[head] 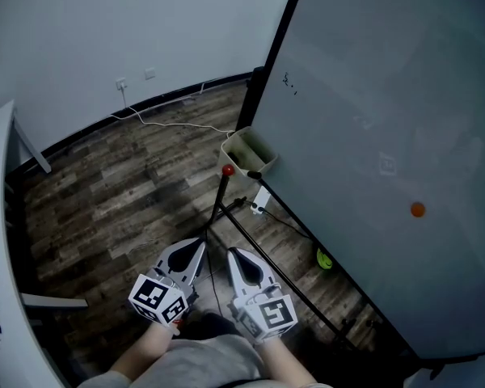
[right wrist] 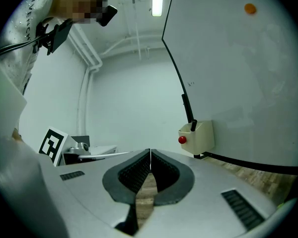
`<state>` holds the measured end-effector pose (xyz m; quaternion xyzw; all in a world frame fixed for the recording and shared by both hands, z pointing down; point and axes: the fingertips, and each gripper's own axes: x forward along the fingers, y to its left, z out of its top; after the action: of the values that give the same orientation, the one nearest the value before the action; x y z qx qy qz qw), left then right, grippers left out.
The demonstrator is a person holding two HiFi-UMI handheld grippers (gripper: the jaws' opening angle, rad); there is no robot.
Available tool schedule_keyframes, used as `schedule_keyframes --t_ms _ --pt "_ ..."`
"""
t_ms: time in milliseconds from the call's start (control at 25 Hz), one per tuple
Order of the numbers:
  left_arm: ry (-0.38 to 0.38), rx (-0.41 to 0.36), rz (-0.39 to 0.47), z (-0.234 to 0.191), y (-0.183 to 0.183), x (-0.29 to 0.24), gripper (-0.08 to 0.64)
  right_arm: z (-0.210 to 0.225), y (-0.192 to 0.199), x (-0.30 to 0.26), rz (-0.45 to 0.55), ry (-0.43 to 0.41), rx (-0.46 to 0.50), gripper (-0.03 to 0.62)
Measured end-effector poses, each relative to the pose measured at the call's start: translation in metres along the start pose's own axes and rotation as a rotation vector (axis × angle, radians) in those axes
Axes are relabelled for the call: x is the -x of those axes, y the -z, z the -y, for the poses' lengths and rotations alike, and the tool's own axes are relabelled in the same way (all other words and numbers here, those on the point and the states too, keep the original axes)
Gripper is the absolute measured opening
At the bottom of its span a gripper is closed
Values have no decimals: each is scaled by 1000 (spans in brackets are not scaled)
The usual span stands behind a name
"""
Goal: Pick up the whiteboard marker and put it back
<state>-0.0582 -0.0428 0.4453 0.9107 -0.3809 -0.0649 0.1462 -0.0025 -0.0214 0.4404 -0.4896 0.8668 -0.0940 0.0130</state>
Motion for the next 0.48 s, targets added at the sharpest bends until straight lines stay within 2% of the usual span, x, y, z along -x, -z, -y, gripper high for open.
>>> schedule_keyframes --t_ms 160,480 --pt "3 12 -9 1 4 -14 15 13 -7 -3 23 5 16 20" --pt "59 -3 4 -1 -9 -56 15 39 -29 -22 48 26 92 20"
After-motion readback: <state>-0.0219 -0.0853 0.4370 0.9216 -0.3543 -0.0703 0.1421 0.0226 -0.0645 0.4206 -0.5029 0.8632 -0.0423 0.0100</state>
